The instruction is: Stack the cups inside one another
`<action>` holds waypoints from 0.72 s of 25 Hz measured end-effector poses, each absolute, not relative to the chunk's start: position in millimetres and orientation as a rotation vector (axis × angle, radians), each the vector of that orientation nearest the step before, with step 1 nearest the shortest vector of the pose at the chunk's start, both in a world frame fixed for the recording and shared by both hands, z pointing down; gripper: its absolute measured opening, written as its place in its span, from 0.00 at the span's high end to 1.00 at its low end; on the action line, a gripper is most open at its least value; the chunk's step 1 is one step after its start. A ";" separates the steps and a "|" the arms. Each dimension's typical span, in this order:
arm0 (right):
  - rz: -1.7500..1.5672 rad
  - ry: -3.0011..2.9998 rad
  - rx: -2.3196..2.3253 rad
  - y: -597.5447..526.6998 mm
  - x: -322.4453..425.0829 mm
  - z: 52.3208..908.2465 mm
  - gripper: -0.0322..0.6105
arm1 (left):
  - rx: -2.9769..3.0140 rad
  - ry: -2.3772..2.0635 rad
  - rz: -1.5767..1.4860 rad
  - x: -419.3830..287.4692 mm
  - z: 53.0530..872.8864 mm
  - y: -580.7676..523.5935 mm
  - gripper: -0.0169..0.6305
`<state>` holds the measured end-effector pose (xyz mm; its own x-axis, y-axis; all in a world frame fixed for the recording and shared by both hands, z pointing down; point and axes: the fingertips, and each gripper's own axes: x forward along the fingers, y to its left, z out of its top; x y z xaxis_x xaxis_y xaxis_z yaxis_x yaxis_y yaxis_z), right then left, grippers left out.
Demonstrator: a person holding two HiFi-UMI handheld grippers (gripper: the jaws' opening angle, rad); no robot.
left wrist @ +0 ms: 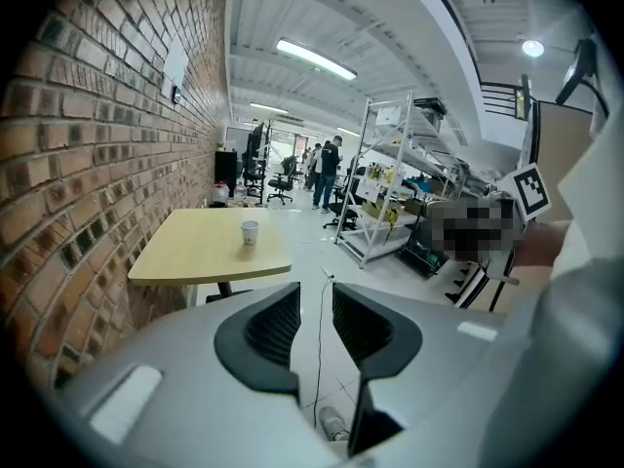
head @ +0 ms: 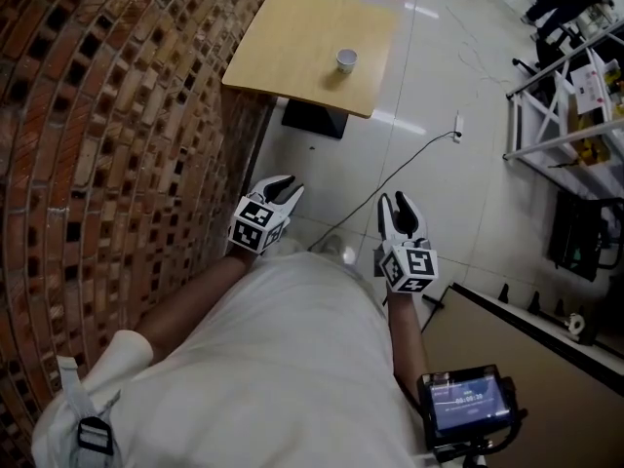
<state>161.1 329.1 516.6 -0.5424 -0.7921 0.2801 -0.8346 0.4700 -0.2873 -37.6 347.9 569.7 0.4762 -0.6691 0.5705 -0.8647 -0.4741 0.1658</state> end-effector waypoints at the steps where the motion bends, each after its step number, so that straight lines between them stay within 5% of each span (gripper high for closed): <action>1: 0.605 -2.601 1.437 328.7 161.1 518.1 0.75 | 2.291 -1.273 0.611 -35.8 571.3 349.1 0.79; 18: 0.653 -2.586 1.400 332.5 173.3 540.1 0.76 | 2.271 -1.218 0.643 -8.9 588.1 355.5 0.79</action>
